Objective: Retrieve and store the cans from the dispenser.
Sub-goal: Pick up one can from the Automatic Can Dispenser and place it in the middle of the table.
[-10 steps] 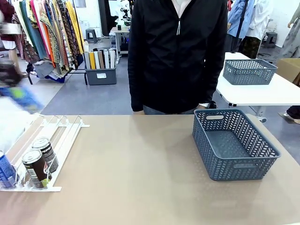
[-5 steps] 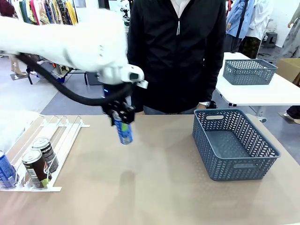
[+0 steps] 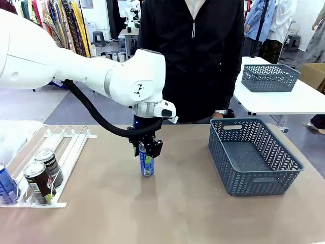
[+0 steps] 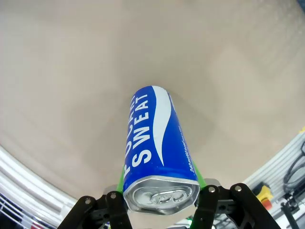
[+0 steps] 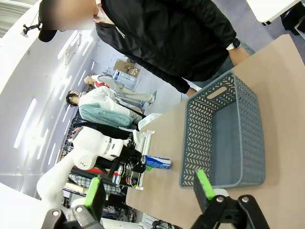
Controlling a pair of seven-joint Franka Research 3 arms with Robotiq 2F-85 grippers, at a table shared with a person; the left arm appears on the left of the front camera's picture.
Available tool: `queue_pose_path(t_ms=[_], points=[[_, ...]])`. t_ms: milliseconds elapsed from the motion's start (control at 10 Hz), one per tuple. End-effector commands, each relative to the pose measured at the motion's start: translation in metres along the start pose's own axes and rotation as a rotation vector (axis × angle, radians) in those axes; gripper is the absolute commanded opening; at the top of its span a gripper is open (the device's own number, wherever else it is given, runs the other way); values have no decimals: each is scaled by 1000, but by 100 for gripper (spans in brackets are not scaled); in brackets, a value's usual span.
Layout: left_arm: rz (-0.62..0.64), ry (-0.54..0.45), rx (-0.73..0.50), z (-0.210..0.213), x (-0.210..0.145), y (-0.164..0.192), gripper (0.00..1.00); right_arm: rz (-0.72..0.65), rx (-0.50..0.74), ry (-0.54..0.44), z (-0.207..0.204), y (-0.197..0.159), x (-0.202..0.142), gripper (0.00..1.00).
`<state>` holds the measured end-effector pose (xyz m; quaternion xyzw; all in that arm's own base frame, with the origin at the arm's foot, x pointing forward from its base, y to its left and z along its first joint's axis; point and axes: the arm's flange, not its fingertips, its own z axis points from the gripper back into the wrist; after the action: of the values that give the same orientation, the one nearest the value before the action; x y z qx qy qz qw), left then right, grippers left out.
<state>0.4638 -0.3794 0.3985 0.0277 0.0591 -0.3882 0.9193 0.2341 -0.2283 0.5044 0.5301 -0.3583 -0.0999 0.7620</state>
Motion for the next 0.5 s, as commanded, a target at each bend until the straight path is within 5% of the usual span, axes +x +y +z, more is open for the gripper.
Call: queue_pose_path(t_ms=[0,400], points=[[-33,60,-30,4,4,12,0,25,23,-23,-1,1,4,100],[-20,60,-43,1,5,15,0,25,23,-23,-1,1,4,100]])
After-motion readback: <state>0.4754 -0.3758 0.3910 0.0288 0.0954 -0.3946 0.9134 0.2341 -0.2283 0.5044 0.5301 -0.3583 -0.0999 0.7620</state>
